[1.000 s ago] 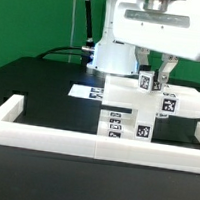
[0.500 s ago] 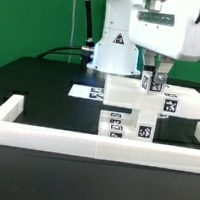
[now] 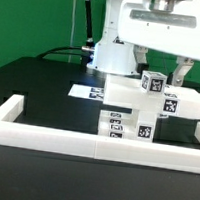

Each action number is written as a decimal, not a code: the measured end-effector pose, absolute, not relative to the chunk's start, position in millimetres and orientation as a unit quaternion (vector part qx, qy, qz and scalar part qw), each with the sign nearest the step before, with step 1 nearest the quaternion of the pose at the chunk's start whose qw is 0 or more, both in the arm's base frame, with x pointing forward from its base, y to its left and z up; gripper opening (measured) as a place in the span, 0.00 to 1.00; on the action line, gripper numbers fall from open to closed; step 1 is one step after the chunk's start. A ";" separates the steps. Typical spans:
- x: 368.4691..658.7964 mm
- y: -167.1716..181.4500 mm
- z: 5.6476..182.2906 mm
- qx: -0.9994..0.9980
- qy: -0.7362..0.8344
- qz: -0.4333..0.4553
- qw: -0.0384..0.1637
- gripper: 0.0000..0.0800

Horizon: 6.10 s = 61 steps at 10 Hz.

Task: Assemble chair

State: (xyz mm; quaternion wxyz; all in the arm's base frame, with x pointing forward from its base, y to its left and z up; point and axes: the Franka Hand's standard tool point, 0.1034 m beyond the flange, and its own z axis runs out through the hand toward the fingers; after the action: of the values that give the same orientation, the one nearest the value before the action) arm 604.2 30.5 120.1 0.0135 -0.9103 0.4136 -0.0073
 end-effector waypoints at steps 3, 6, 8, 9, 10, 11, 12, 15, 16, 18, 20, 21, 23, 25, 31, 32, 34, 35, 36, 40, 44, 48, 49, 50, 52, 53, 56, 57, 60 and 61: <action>604.6 34.5 118.8 -0.954 0.299 -0.013 0.014 0.81; 604.5 34.3 118.3 -0.986 0.164 -0.018 0.007 0.81; 604.8 30.4 118.4 -0.994 0.110 -0.018 0.006 0.81; 604.8 29.2 118.4 -0.997 0.072 -0.018 0.005 0.81; 604.7 28.2 118.3 -0.999 0.048 -0.018 0.004 0.81; 604.0 26.0 118.1 -1.000 0.017 -0.016 0.004 0.81; 604.1 24.4 118.0 -1.000 -0.006 -0.016 0.003 0.81; 603.9 24.3 117.5 -1.000 0.000 -0.016 0.003 0.47; 604.1 24.2 117.6 -1.000 0.001 -0.016 0.002 0.36; 604.1 23.7 117.5 -1.000 0.019 -0.016 0.003 0.36; 604.5 23.0 117.5 -0.995 0.098 -0.016 0.006 0.36; 604.7 23.4 117.5 -0.989 0.149 -0.016 0.007 0.36; 604.8 22.5 117.6 -0.968 0.252 -0.015 0.009 0.36; 604.9 24.2 117.6 -0.939 0.344 -0.014 0.011 0.36; 605.6 24.9 117.6 -0.823 0.568 -0.007 0.020 0.36; 605.3 25.8 117.2 -0.811 0.585 -0.006 0.021 0.36; 605.1 25.8 117.0 -0.824 0.566 -0.006 0.021 0.67; 605.1 25.8 117.0 -0.831 0.556 -0.006 0.020 0.77; 605.4 25.6 117.5 -0.845 0.534 -0.007 0.020 0.77; 605.4 27.3 117.5 -0.944 0.330 -0.013 0.016 0.81; 606.6 26.6 117.6 -0.991 0.129 -0.030 0.012 0.81; 606.5 24.2 117.6 -0.999 0.033 -0.030 0.004 0.81; 606.5 24.2 117.4 -0.999 0.033 -0.030 0.004 0.81; 606.4 24.0 117.0 -0.999 0.034 -0.030 0.004 0.66; 606.3 23.9 116.7 -0.999 0.038 -0.029 0.004 0.49; 606.4 23.7 116.7 -0.998 0.048 -0.029 0.004 0.36; 606.4 22.8 116.5 -0.992 0.126 -0.029 0.007 0.36; 606.5 23.7 116.5 -0.988 0.154 -0.029 0.008 0.36; 606.6 24.9 116.6 -0.960 0.277 -0.028 0.012 0.36; 606.8 26.0 116.6 -0.943 0.331 -0.027 0.014 0.36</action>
Offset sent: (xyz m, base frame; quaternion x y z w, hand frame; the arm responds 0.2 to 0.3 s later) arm -0.0033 0.0062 0.0028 -0.0015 0.0147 -0.2253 0.9742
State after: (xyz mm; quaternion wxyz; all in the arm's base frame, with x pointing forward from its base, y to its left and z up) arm 606.8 26.0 116.6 0.0144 -0.9432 0.3309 -0.0269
